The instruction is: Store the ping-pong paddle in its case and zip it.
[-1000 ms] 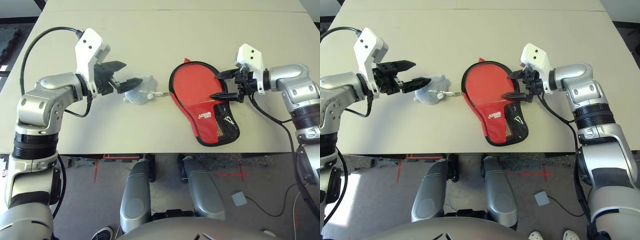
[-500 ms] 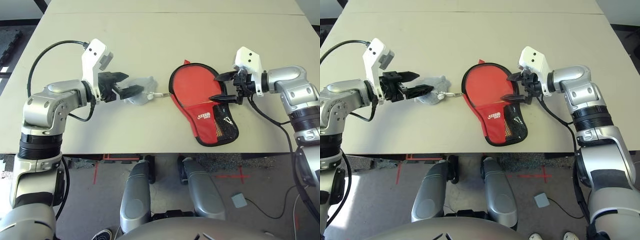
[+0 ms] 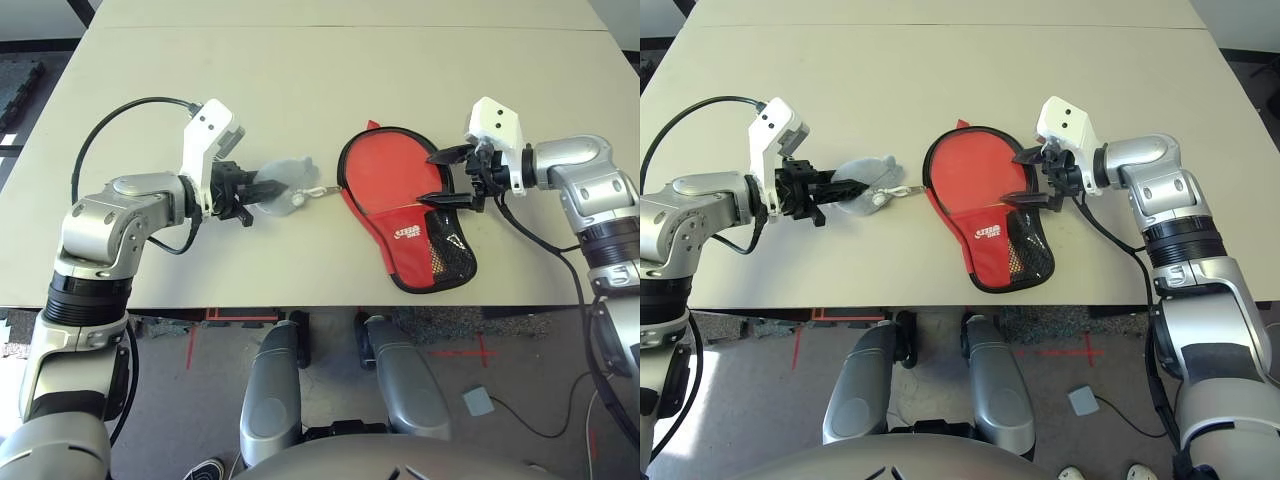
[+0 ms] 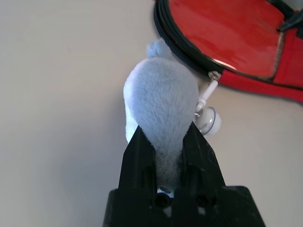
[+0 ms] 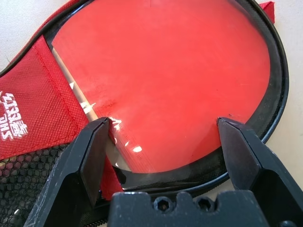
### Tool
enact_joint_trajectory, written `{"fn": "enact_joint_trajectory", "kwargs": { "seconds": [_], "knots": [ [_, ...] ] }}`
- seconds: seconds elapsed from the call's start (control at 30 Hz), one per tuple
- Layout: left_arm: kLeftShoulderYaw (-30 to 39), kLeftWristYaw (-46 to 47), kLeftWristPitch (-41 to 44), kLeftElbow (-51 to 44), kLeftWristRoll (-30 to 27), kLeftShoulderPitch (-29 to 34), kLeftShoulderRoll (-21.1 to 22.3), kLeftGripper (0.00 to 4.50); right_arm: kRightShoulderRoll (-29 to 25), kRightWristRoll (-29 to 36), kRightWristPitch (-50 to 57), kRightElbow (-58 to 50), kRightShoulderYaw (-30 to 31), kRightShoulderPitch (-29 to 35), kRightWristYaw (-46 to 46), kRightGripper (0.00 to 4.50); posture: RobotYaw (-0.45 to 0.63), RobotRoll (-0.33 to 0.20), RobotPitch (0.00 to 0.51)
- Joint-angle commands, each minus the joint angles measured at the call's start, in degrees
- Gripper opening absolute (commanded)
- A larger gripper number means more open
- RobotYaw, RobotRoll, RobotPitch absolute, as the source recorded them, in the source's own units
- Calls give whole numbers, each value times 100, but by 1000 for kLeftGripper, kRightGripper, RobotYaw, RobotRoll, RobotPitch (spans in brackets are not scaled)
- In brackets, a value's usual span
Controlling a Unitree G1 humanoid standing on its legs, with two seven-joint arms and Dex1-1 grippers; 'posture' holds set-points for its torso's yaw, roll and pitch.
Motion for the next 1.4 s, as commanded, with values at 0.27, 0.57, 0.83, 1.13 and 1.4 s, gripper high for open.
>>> {"fn": "enact_joint_trajectory", "kwargs": {
  "seconds": [0.27,0.57,0.83,1.13,1.4],
  "knots": [
    [-229,454,-1227,1438,845,-1033,-595,362,-52,-242,-12,-159,242,388,-32,4500,-38,0,289],
    [-305,944,-2684,3402,1583,-1834,-1513,362,-141,-351,-87,-375,316,610,-21,4500,-65,0,291],
    [-137,1790,-4266,5579,2096,-2804,-2161,362,-220,-337,65,-686,307,818,-33,4500,-83,0,289],
    [194,2893,-5574,7156,2232,-3579,-2738,362,-280,-309,215,-942,297,994,-77,4500,-110,0,290],
    [315,3543,-6169,7674,2366,-3782,-3148,362,-326,-282,382,-1175,282,1125,-108,4500,-128,0,295]
  ]
}}
